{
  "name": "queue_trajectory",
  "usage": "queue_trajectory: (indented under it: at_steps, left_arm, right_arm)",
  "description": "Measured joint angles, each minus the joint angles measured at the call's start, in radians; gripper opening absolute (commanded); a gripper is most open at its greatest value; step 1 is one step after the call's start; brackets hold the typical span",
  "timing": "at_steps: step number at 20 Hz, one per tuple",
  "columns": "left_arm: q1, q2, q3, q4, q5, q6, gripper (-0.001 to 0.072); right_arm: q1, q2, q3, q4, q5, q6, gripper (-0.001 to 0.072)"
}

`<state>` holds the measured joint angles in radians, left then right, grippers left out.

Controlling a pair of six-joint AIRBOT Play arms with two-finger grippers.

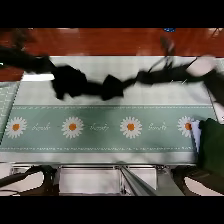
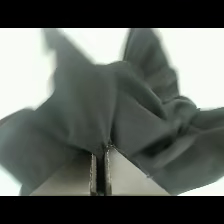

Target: Fold the shirts.

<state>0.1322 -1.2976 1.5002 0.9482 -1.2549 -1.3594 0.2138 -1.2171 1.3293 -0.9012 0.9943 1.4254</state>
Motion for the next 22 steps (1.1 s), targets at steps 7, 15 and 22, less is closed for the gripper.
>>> queue_trajectory:
  at_steps: [7, 15, 22]
  left_arm:
    - [0.054, 0.339, 0.223, -0.036, 0.110, -0.014, 0.0023]
    - [0.059, 0.560, 0.261, -0.030, -0.221, -0.018, 0.0023]
    - [0.059, 0.622, 0.039, -0.040, -0.293, -0.045, 0.0023]
  right_arm:
    - [-0.038, 0.183, 0.562, -0.225, 0.217, 0.043, 0.0022]
    - [-0.042, 0.374, 0.658, -0.352, 0.426, 0.059, 0.0023]
    - [-0.042, 0.396, 0.483, -0.405, 0.562, 0.079, 0.0022]
